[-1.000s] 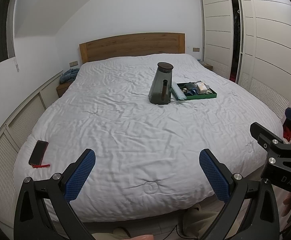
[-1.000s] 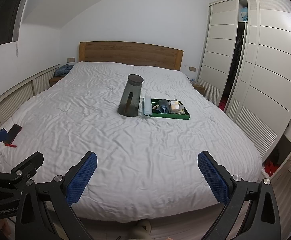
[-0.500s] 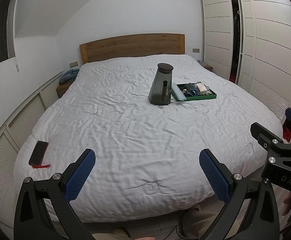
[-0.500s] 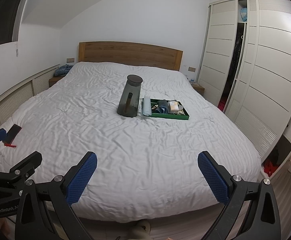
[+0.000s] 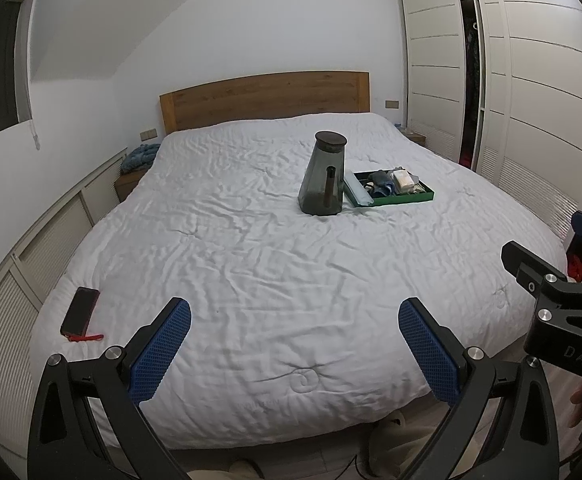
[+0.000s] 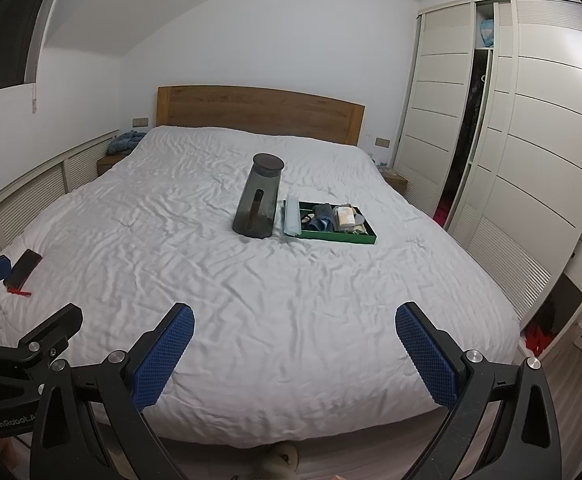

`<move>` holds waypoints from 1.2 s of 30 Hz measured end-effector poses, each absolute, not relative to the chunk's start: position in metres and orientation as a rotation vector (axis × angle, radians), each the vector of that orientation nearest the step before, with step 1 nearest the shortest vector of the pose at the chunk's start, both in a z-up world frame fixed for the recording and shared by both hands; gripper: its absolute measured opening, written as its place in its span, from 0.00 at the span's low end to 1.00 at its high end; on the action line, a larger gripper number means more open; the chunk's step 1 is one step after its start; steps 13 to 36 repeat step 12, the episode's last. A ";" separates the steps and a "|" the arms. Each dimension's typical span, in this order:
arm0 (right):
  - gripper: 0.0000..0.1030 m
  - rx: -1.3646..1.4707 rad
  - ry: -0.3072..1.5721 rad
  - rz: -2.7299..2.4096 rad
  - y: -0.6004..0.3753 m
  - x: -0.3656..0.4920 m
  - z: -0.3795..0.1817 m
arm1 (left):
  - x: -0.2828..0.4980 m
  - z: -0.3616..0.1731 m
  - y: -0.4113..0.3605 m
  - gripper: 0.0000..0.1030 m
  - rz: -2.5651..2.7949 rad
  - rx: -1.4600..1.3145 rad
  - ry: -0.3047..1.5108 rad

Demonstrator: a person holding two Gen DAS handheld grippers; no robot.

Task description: Organize soft objects

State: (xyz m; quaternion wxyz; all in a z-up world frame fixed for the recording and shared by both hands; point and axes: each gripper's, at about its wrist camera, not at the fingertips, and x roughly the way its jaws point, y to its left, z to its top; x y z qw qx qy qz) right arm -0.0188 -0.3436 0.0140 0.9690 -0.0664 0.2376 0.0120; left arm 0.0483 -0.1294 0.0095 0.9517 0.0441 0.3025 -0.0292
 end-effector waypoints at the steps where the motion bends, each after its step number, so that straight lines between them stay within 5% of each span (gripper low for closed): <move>1: 1.00 -0.135 0.479 0.024 -0.344 -0.019 0.014 | 0.049 0.010 -0.129 0.99 -0.058 0.090 0.613; 36: 1.00 -0.137 0.478 0.025 -0.344 -0.019 0.015 | 0.046 0.010 -0.132 0.99 -0.065 0.091 0.607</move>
